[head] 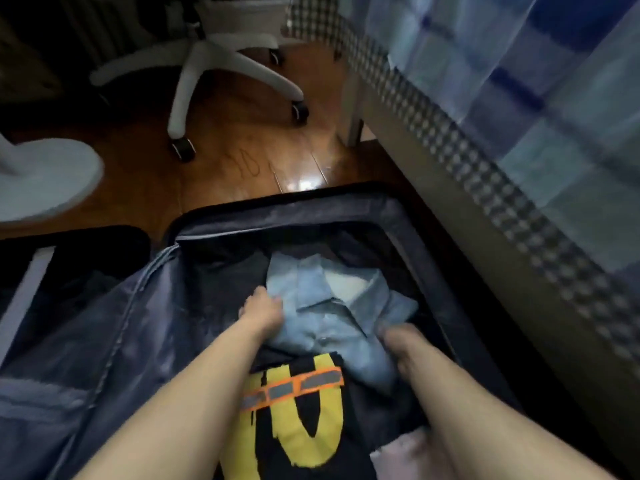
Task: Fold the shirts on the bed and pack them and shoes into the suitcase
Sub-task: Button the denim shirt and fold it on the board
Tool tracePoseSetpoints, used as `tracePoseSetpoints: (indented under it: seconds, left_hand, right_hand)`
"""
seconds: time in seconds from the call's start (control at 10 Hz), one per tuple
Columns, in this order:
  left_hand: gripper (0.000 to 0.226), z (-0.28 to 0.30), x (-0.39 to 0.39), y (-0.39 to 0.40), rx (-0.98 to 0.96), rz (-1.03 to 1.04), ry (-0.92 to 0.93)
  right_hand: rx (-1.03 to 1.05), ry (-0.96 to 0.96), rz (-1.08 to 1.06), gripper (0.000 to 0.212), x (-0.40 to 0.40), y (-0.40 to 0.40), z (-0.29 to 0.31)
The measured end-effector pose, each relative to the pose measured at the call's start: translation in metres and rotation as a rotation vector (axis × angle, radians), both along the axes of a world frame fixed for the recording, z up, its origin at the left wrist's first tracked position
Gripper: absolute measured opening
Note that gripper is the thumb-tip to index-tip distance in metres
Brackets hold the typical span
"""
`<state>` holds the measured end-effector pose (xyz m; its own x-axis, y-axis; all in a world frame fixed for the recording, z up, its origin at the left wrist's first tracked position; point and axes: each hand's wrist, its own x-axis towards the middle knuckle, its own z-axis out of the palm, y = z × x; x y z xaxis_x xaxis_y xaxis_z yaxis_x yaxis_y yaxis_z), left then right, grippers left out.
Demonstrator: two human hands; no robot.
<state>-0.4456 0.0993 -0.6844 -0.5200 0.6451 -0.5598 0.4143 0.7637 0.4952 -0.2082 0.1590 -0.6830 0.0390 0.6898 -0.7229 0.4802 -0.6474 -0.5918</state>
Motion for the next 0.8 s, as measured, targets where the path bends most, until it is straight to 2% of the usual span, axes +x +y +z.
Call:
tracePoseSetpoints:
  seconds: [0.1,0.2,0.3,0.4,0.5,0.6,0.7,0.8]
  left_hand:
    - [0.036,-0.028,0.011,0.004,-0.003,0.143,0.099]
    - [0.025,-0.019,0.013,0.01,0.061,0.199,0.188]
    - [0.032,-0.004,0.014,0.013,0.262,0.125,0.33]
    - [0.062,-0.001,0.028,0.011,0.365,-0.059,0.52]
    - [0.06,-0.026,0.037,0.004,0.157,-0.405,0.507]
    - [0.056,-0.037,0.03,0.008,0.021,-0.45,0.407]
    - [0.057,-0.036,0.029,0.011,-0.037,-0.49,0.365]
    - [0.059,-0.025,0.021,0.017,-0.133,-0.542,0.284]
  right_hand:
    - [-0.01,-0.121,-0.018,0.037,-0.01,0.007,-0.031]
    - [0.008,-0.12,-0.079,0.035,-0.017,0.005,-0.029]
    - [-0.003,0.022,-0.145,0.027,-0.009,-0.005,-0.021]
    - [0.246,-0.151,-0.155,0.037,0.0,-0.015,-0.007]
    - [1.083,-0.522,0.137,0.048,-0.018,-0.03,0.009]
    - [0.999,-0.517,0.767,0.061,-0.049,-0.019,-0.004]
    - [0.618,-0.574,0.941,0.071,-0.049,0.0,-0.037]
    - [0.617,-0.587,0.94,0.071,-0.048,0.002,-0.046]
